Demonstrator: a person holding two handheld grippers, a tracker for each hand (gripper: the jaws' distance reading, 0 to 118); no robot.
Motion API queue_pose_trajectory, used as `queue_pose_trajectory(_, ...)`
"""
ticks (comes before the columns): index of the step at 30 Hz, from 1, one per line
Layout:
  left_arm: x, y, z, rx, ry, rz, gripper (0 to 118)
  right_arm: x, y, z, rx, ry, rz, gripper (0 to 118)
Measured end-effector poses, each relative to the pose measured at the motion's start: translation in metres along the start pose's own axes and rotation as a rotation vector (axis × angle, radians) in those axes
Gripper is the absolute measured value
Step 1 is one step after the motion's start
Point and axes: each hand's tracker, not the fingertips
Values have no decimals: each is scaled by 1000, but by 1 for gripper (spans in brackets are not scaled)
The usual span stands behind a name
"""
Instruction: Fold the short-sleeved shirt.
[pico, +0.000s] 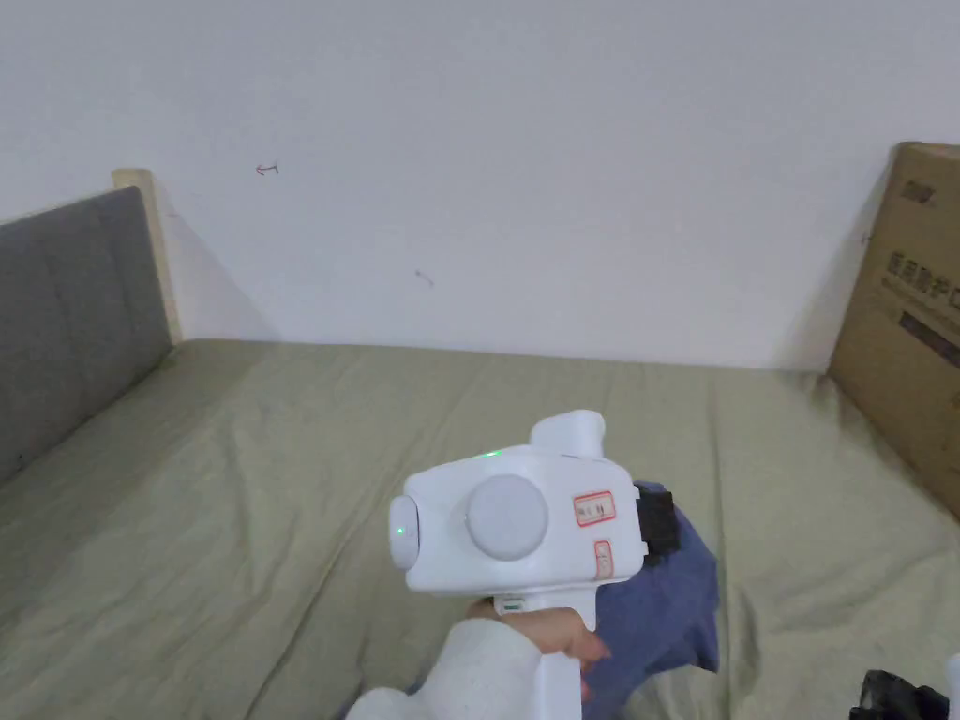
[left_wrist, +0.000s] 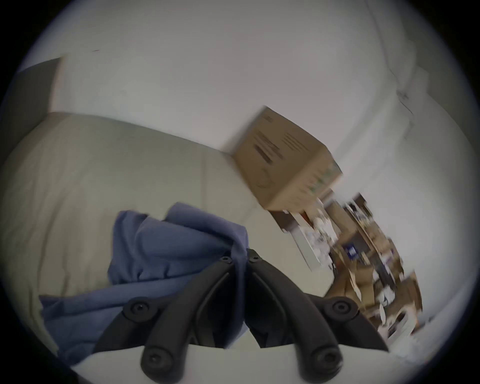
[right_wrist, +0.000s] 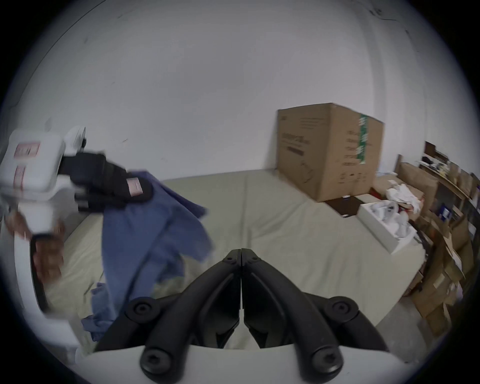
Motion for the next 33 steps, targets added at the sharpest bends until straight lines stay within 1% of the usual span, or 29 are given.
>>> queue_pose_trajectory(1, 13, -12, -14, -35, -14, -28, 3, 12, 3, 3, 8, -33, -14, 0)
queue_pose_trajectory(4, 27, -65, -58, -162, 2, -23, 3, 44, 3, 7, 16, -101, -56, 0)
queue_pose_trajectory(6, 28, -110, -91, -278, 68, -88, 3, 60, -1, 5, 0, -130, -76, 0)
queue_pose_trajectory(9, 16, -176, -132, -502, 129, -130, 4, 78, -12, -2, -51, -156, -113, 0)
queue_pose_trajectory(10, 12, -193, -140, -544, 141, -139, 8, 81, -16, -4, -63, -155, -120, 0)
queue_pose_trajectory(11, 9, -206, -145, -568, 161, -167, 19, 84, -19, -5, -76, -154, -125, 0)
queue_pose_trajectory(12, 6, -214, -146, -581, 166, -172, 45, 85, -22, -7, -84, -153, -124, 0)
queue_pose_trajectory(13, 1, -220, -149, -599, 139, -160, 87, 85, -24, -8, -93, -151, -122, 0)
queue_pose_trajectory(14, -2, -218, -145, -606, 104, -131, 103, 84, -25, -10, -102, -150, -118, 0)
queue_pose_trajectory(15, -3, -214, -139, -562, 57, -91, 106, 83, -25, -11, -108, -148, -113, 0)
queue_pose_trajectory(17, -1, -199, -129, -514, 82, -53, 105, 78, -26, -14, -115, -142, -109, 0)
queue_pose_trajectory(21, -10, -160, -92, -374, 103, -46, 105, 62, -25, -16, -128, -93, -95, 0)
queue_pose_trajectory(22, -15, -152, -79, -336, 127, -40, 104, 57, -26, -15, -128, -82, -81, 0)
queue_pose_trajectory(23, -23, -142, -64, -299, 155, -25, 99, 51, -26, -15, -128, -69, -64, 0)
queue_pose_trajectory(24, -31, -137, -52, -269, 174, -12, 85, 46, -27, -16, -132, -61, -55, 0)
queue_pose_trajectory(26, -56, -129, -21, -207, 262, 18, 18, 34, -30, -18, -140, -34, -41, 0)
queue_pose_trajectory(27, -69, -128, -10, -190, 304, 21, 1, 28, -31, -19, -147, -18, -37, 0)
queue_pose_trajectory(29, -102, -136, 14, -167, 471, 60, 0, 14, -36, -21, -167, 19, -21, 0)
queue_pose_trajectory(31, -132, -144, 33, -222, 538, 99, 0, 2, -41, -24, -184, 45, 4, 0)
queue_pose_trajectory(33, -155, -156, 55, -203, 559, 152, 0, -11, -46, -28, -194, 64, 32, 0)
